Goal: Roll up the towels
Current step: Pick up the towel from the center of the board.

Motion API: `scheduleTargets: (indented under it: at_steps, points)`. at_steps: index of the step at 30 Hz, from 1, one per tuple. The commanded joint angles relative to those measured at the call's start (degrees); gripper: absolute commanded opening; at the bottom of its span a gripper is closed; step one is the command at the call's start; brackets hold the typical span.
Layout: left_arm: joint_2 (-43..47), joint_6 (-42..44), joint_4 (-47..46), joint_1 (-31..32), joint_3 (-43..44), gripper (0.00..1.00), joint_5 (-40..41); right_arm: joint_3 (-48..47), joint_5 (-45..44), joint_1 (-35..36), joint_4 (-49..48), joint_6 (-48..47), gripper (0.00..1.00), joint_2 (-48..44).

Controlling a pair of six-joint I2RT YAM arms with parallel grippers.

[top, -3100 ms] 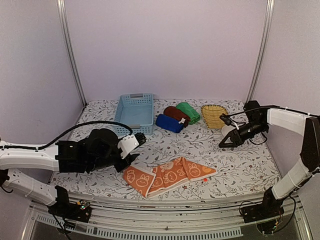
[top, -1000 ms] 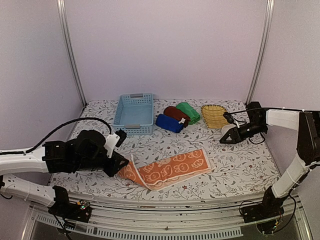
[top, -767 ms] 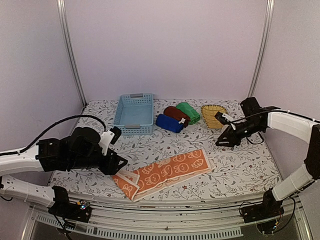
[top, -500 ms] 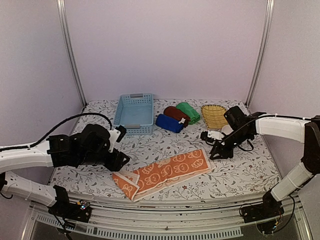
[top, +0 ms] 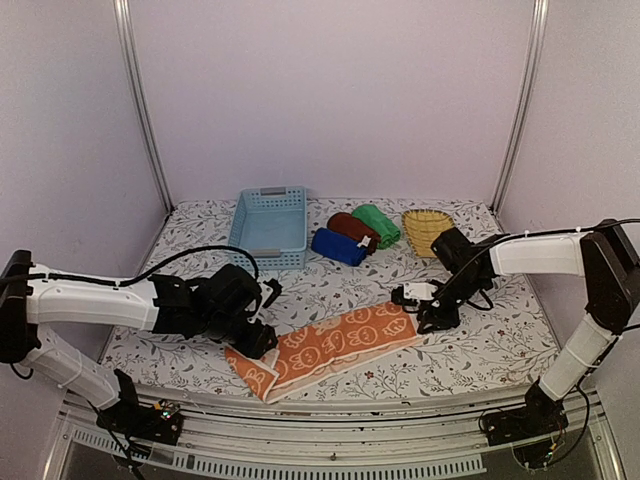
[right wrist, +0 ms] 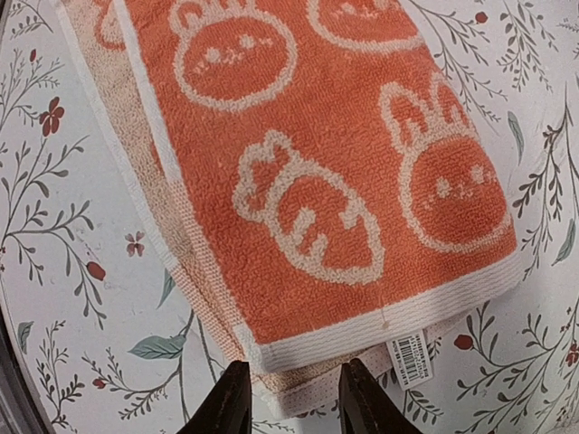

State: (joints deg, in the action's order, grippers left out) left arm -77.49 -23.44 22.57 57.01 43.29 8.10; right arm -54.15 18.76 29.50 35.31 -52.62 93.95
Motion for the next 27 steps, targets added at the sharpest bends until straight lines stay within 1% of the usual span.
scheduleTargets:
  at_steps: [1, 3, 11, 17, 19, 21, 24, 27]
  points:
    - [-1.36, -0.38, -0.42, -1.65, 0.76, 0.56, -0.06, 0.75, -0.97, 0.99, -0.94, -2.13, 0.38, 1.01]
    - [-1.50, -0.44, -0.57, -1.96, 0.58, 0.56, 0.07, 1.06, -1.59, 1.32, -1.16, -2.71, 0.40, 1.12]
    - [-1.49, -1.02, -0.76, -2.43, -0.17, 0.56, 0.49, 2.09, -2.61, 2.64, -1.96, -3.40, 0.41, 2.26]
    - [-1.47, -1.08, -0.94, -2.68, -0.64, 0.56, 1.03, 2.91, -5.49, 3.11, -4.25, -3.20, 0.42, 3.04]
    - [-1.54, -1.10, -1.00, -2.76, -0.74, 0.56, 1.17, 2.85, -6.36, 3.25, -5.40, -2.03, 0.39, 3.29]
    - [-1.59, -1.04, -1.03, -2.78, -0.75, 0.56, 1.17, 2.68, -6.73, 3.21, -5.94, -1.28, 0.35, 3.32]
    - [-1.52, -0.91, -1.04, -2.77, -0.78, 0.56, 1.21, 2.17, -5.73, 3.24, -5.25, -0.82, 0.31, 2.88]
    - [-1.52, -0.60, -1.17, -2.84, -0.98, 0.56, 1.29, 1.37, -4.72, 3.23, -3.95, -0.65, 0.24, 2.75]
